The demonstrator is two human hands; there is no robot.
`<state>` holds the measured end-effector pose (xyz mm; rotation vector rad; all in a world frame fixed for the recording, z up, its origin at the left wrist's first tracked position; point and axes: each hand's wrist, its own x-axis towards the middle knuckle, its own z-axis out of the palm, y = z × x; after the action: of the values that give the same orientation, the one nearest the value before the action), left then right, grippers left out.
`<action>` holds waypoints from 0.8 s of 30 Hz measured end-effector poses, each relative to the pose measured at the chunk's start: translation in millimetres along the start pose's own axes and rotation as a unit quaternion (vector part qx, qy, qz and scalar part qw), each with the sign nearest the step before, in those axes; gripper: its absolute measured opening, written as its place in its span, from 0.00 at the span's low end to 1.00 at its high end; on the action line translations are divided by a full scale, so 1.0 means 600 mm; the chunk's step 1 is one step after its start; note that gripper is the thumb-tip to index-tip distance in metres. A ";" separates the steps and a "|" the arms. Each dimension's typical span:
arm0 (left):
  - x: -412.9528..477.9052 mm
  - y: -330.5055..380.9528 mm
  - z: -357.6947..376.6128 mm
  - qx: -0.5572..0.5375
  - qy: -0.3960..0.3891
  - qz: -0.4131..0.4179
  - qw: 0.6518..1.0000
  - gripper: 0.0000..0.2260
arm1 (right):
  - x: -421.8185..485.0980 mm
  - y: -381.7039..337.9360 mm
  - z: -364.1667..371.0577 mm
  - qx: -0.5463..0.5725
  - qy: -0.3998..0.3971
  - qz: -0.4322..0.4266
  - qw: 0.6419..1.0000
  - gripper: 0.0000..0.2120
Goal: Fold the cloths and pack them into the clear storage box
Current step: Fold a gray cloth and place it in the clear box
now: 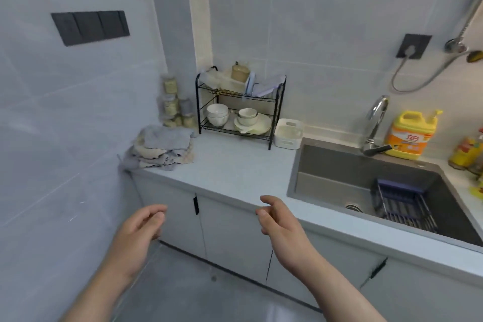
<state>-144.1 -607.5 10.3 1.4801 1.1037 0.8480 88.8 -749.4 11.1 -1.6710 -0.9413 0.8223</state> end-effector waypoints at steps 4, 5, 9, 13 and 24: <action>0.054 -0.019 -0.044 -0.003 0.021 -0.014 1.000 0.14 | 0.069 -0.016 0.056 -0.013 -0.024 -0.003 1.000 0.11; 0.071 -0.022 -0.049 -0.007 0.023 -0.020 1.000 0.14 | 0.091 -0.018 0.066 -0.010 -0.028 0.000 1.000 0.11; 0.153 -0.034 -0.057 -0.020 0.046 -0.038 0.998 0.12 | 0.197 -0.016 0.102 -0.008 -0.050 0.011 0.999 0.10; 0.268 -0.045 -0.057 0.008 0.058 -0.046 0.997 0.08 | 0.333 0.006 0.127 -0.005 -0.080 0.013 0.997 0.10; 0.570 -0.038 -0.071 0.021 0.121 -0.096 0.988 0.09 | 0.697 0.009 0.200 -0.017 -0.130 0.066 0.989 0.09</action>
<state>-78.0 -269.9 -19.7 1.3036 1.4282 0.8868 180.4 -329.8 -58.7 -1.6962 -1.0340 1.1408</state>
